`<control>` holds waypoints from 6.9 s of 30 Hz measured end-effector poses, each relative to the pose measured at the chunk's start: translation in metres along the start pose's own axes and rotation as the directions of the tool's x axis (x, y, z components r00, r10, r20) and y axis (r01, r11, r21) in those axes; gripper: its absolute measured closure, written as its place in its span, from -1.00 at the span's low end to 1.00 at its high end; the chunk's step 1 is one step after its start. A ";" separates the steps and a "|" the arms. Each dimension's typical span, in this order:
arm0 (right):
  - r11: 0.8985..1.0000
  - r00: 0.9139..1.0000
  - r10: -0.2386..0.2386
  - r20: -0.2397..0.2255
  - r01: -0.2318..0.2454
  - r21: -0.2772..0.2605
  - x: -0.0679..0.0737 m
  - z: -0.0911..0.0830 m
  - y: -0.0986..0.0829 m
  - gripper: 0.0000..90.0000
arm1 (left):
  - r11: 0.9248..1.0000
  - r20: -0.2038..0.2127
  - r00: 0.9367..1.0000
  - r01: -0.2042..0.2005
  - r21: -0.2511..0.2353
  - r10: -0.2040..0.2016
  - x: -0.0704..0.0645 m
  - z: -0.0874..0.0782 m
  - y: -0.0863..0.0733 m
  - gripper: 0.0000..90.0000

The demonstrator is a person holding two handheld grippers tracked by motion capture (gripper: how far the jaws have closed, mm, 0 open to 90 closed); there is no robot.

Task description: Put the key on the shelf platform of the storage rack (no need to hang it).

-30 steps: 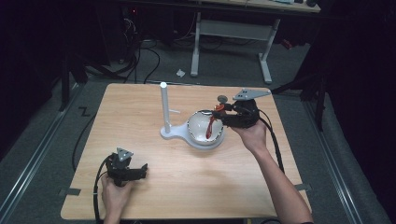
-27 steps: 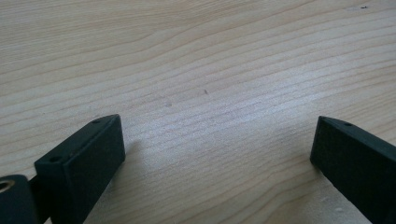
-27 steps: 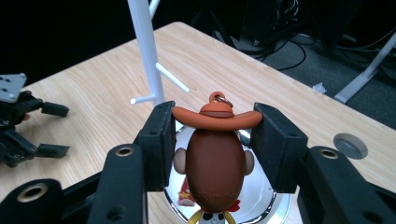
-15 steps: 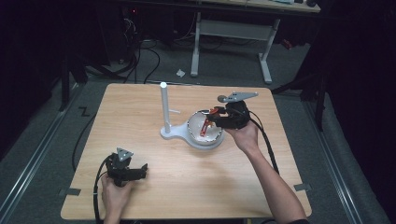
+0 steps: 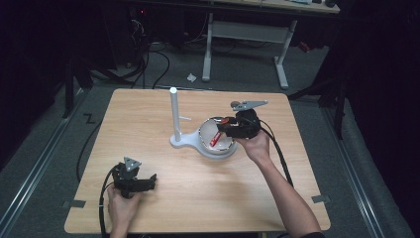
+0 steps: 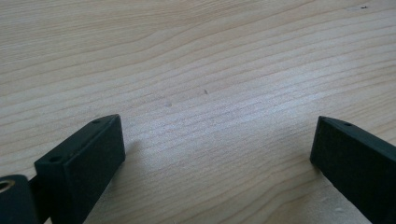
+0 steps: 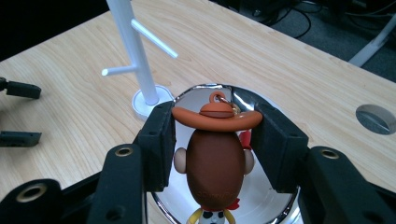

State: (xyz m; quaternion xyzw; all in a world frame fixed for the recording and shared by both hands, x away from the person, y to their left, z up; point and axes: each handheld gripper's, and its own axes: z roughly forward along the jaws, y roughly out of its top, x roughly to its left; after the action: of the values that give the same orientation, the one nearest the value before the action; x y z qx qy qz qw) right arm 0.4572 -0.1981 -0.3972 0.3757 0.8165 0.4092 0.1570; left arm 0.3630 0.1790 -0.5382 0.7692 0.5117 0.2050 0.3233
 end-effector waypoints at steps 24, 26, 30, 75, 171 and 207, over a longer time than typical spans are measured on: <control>0.994 0.999 0.027 0.046 -0.032 0.109 -0.006 0.045 -0.022 0.12 | 1.000 0.000 1.000 0.000 0.000 0.000 0.000 0.000 0.000 -0.93; 0.993 0.998 0.032 0.055 -0.038 0.115 -0.008 0.047 -0.025 0.12 | 1.000 0.000 1.000 0.000 0.000 0.000 0.000 0.000 0.000 -0.93; 0.990 0.997 0.035 0.066 -0.043 0.132 -0.010 0.049 -0.028 0.11 | 1.000 0.000 1.000 0.000 0.000 0.000 0.000 0.000 0.000 -0.93; 0.997 0.994 0.078 0.070 -0.077 -0.027 -0.020 -0.021 -0.020 -0.15 | 1.000 0.001 1.000 0.000 -0.001 0.000 0.000 0.000 0.000 -0.92; 0.973 0.978 0.181 0.100 -0.163 -0.165 0.010 -0.108 -0.125 -0.07 | 1.000 0.000 1.000 0.000 -0.001 0.000 0.000 0.000 0.000 -0.92; 0.982 0.981 0.180 0.075 -0.174 -0.077 0.011 -0.060 -0.143 -0.07 | 1.000 0.000 1.000 0.001 0.000 -0.001 0.000 0.000 0.000 -0.92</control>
State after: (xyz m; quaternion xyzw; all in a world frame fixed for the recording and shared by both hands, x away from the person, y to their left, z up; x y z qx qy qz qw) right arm 0.3467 -0.2775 -0.4724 0.4576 0.7578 0.4343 0.1662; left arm 0.3630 0.1787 -0.5382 0.7689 0.5119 0.2050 0.3236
